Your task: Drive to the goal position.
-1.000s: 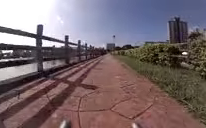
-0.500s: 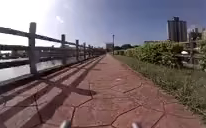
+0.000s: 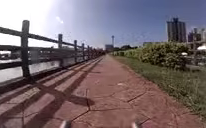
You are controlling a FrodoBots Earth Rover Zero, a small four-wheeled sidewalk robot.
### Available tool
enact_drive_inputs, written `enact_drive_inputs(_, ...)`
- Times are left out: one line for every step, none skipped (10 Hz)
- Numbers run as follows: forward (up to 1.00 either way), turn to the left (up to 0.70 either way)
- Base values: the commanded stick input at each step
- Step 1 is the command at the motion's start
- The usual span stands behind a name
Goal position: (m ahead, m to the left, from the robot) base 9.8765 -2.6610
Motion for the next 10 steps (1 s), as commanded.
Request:
enact_drive_inputs(0.50,0.00)
enact_drive_inputs(0.50,0.00)
enact_drive_inputs(0.50,0.00)
enact_drive_inputs(0.50,0.00)
enact_drive_inputs(0.50,0.00)
enact_drive_inputs(0.50,0.00)
enact_drive_inputs(0.50,0.00)
enact_drive_inputs(0.50,0.00)
enact_drive_inputs(0.50,0.00)
enact_drive_inputs(0.50,0.00)
